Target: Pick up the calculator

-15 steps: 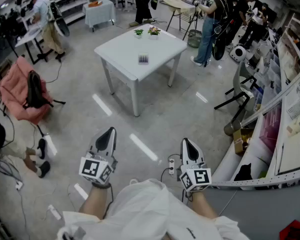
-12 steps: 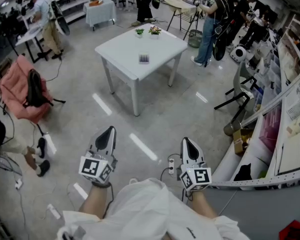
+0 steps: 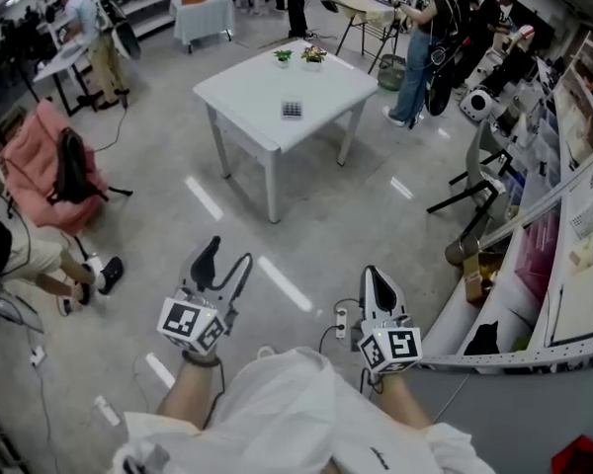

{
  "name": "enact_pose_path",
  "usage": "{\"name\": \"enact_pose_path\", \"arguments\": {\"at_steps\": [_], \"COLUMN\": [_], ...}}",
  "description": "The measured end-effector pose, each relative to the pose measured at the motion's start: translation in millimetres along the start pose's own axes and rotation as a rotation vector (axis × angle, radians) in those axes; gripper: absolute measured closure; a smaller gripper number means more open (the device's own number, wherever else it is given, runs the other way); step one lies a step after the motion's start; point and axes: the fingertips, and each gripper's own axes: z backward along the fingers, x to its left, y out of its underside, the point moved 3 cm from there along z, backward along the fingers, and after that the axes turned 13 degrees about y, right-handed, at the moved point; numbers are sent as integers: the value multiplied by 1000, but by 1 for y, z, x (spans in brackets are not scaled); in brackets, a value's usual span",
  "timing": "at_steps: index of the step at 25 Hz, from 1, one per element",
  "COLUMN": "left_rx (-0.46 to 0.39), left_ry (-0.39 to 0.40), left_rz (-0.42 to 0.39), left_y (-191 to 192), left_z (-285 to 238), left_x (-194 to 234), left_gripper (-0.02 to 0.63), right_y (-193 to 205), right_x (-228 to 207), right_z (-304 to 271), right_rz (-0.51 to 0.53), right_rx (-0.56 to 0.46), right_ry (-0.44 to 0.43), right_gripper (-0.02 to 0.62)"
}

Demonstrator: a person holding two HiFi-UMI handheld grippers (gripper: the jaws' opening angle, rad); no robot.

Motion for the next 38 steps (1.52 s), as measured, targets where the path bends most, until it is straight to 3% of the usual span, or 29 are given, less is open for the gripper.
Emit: {"name": "enact_pose_path", "arguments": {"at_steps": [1,4,6,13,24,31,38], "left_rx": [5,24,37,59,97,112,117], "left_ry": [13,10,-1,14,-2,-2,-6], "left_rz": [13,-22,-10,57,44,56,38], "left_y": [1,1,4,15,26,32,31], "left_z": [-2,-4,-2,14,35,24,-20], "left_x": [0,-1,2,17,38,45,62], "left_gripper": [258,163,133,126,127,127,127], "right_y": [-1,-2,1,3,19,22,24], "right_x": [1,1,2,17,35,35,16], "right_z": [0,2,4,4,1,-15,-57], "right_rz": [-3,-4,-5,12,-9,-2,-29], "right_rx": [-4,-3,1,6,30,36,39], "right_ry": [4,17,25,62,85,82,76], "right_gripper": [578,577,578,578,578,577,578]}}
